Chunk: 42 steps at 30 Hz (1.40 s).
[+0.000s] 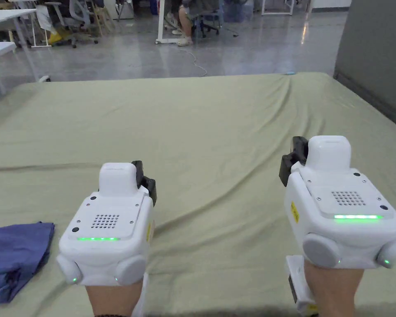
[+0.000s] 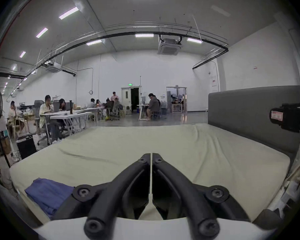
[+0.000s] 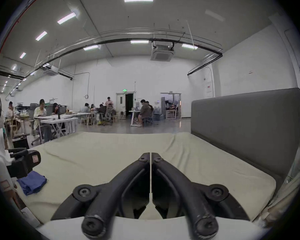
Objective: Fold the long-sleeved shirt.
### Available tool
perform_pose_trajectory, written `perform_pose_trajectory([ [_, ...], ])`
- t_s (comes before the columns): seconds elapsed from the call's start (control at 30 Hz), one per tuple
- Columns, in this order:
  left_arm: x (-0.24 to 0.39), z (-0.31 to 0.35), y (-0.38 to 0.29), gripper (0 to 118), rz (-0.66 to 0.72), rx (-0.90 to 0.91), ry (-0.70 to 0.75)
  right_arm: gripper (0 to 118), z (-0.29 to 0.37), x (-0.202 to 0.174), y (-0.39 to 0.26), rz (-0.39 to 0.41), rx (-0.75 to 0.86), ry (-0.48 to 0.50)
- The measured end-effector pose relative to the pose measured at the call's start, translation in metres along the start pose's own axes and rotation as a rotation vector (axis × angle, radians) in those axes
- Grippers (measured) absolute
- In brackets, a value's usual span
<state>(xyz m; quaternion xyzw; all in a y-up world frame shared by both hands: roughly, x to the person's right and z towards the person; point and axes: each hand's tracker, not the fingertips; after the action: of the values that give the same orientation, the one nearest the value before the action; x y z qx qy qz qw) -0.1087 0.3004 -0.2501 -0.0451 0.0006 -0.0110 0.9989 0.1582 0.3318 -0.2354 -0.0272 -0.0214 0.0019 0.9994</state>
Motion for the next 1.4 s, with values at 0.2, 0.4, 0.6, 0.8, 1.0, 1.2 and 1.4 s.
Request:
perform_pose_trajectory([
  [0.2,0.014,0.009,-0.029,0,0.001,-0.027,-0.044,0,0.002,0.008,-0.030,0.015,-0.049,-0.015],
  [0.4,0.014,0.006,-0.029,0,-0.046,-0.028,-0.018,0,-0.004,0.013,-0.029,0.015,-0.095,-0.036],
  [0.6,0.011,0.008,-0.029,0,-0.032,-0.034,-0.004,0,0.002,0.016,-0.029,0.017,-0.088,-0.052],
  [0.8,0.004,0.003,-0.025,118,-0.006,-0.032,0.000,118,-0.006,0.010,-0.024,0.043,-0.096,-0.055],
  [1.0,0.005,0.004,-0.024,118,0.000,0.024,-0.042,118,-0.003,0.004,-0.026,0.092,-0.073,-0.057],
  [1.2,0.008,0.006,-0.025,118,-0.063,0.035,-0.041,118,-0.004,-0.001,-0.032,0.126,-0.084,0.003],
  [1.4,0.009,0.006,-0.025,118,-0.072,0.060,-0.034,118,-0.003,-0.002,-0.029,0.141,-0.064,0.002],
])
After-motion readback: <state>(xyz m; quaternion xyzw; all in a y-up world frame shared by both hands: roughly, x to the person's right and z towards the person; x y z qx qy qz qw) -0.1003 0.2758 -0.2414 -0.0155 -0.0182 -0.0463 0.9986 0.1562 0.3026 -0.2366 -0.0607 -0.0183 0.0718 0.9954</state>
